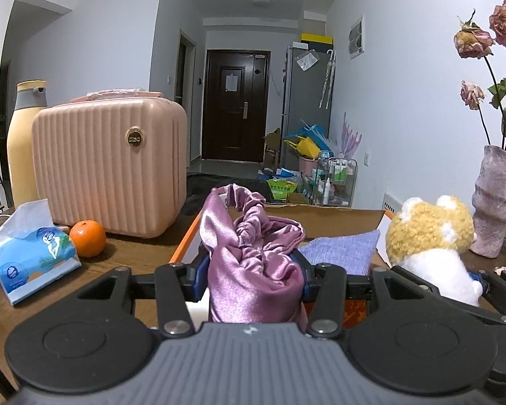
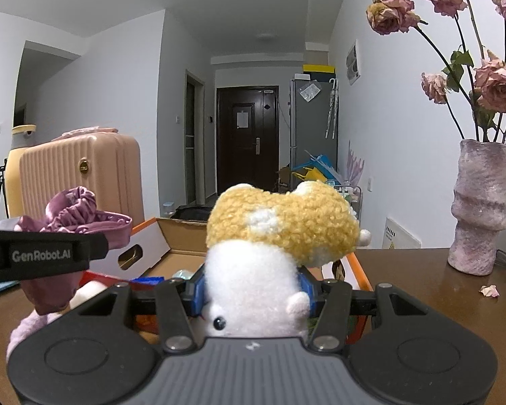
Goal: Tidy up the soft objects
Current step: 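Carry the scrunchie and yellow-and-white plush toward the cardboard box with both grippers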
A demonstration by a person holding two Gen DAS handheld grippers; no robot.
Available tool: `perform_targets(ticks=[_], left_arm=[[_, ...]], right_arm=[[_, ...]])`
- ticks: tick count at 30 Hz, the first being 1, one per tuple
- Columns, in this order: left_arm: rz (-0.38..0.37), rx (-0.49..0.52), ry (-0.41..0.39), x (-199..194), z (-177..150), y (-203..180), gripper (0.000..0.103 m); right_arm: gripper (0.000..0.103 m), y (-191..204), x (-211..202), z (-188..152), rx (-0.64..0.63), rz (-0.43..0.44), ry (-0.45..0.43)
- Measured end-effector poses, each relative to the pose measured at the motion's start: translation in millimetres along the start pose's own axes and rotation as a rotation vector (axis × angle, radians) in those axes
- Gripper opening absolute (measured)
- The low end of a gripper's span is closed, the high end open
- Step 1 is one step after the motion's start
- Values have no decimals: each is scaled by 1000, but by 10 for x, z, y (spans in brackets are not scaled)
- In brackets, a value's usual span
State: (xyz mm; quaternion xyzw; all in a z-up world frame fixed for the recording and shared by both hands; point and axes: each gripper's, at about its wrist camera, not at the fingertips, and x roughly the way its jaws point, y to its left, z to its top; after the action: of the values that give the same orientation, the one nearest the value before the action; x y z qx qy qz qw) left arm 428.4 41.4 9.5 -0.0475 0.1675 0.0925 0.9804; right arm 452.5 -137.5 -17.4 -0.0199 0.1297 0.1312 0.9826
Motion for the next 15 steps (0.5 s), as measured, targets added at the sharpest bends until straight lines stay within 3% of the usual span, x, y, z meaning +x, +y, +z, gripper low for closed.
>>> perform_targets(ticks=[15], left_arm=[[2,-19,-16,363,148,-109,49]], right_arm=[[51,-106,380,135,2,-5,-16]])
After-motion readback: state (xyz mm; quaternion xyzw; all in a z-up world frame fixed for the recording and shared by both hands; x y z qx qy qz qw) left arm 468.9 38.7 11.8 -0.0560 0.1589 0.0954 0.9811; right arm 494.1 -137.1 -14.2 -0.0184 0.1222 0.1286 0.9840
